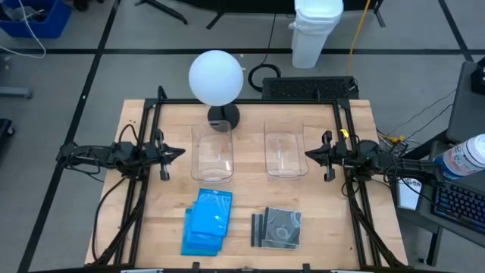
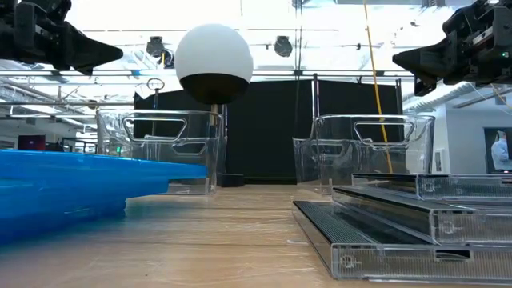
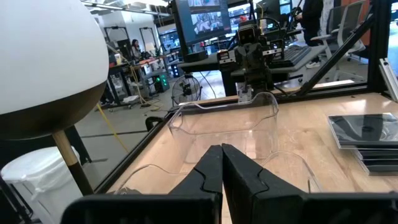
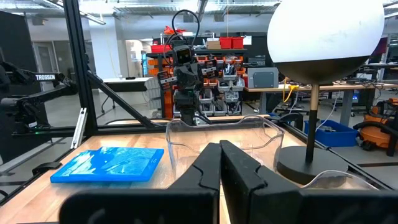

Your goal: Pick & place jewel cases by type

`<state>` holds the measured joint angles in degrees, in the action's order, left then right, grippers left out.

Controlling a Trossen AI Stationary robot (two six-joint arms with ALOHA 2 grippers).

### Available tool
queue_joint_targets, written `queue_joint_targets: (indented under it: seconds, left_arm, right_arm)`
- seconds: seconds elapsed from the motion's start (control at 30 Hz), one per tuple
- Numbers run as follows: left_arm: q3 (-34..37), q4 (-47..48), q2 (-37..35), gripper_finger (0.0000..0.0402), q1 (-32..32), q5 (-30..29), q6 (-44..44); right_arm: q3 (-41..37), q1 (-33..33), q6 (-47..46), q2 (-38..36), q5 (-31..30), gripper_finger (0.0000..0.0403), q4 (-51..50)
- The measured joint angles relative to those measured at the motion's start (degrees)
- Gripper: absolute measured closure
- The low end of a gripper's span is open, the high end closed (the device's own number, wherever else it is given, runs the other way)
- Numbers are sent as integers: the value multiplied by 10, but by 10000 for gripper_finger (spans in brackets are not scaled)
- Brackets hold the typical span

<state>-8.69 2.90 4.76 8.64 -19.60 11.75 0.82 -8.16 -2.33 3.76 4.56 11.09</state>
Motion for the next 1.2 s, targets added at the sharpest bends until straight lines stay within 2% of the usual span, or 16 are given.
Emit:
queue_joint_targets:
  seconds: [1.2]
  left_arm:
    - [0, 0, 0, 391, 0, 0, 0]
  right_arm:
    - [0, 0, 0, 0, 0, 403, 11]
